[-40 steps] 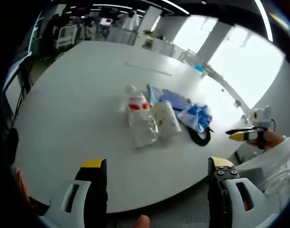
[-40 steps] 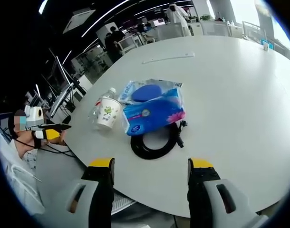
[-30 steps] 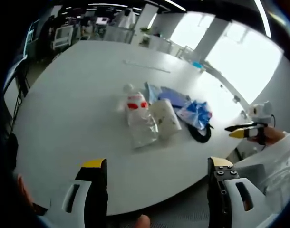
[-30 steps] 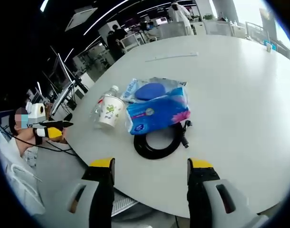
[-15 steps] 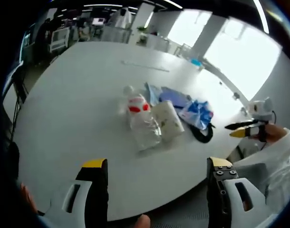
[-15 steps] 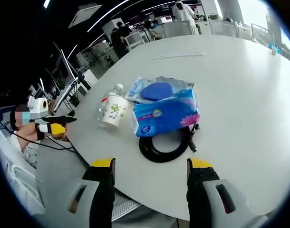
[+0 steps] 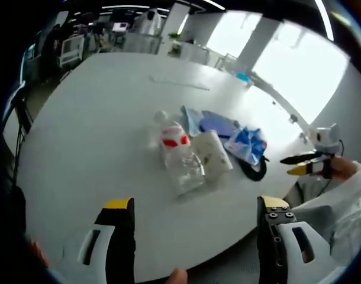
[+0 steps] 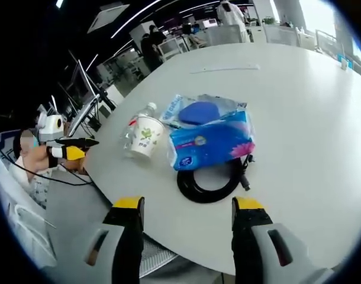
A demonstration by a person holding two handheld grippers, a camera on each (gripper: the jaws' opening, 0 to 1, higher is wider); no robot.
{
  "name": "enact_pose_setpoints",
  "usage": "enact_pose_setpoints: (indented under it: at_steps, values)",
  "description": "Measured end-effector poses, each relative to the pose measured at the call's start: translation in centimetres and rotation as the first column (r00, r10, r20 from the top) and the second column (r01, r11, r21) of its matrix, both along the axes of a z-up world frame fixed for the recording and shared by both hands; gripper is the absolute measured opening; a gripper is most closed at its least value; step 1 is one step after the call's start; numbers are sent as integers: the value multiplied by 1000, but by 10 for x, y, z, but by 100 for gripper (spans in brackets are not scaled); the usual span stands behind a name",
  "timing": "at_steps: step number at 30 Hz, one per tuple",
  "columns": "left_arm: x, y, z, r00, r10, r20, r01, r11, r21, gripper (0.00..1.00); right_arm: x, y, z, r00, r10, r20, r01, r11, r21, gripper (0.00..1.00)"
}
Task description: Arrange the tabletop items into an orderly group along one side of the table until the central work area is clear of visible clutter.
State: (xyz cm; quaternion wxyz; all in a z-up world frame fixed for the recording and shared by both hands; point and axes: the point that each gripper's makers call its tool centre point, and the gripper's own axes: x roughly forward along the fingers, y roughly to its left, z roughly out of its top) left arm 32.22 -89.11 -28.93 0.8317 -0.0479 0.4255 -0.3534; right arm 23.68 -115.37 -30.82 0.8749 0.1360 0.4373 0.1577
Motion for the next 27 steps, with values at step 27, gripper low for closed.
enact_pose_setpoints:
  at_steps: [27]
  values:
    - [54, -13, 4, 1000, -6, 15, 6, 1000, -7, 80, 4, -1, -5, 1000, 0, -12, 0, 1000, 5, 57]
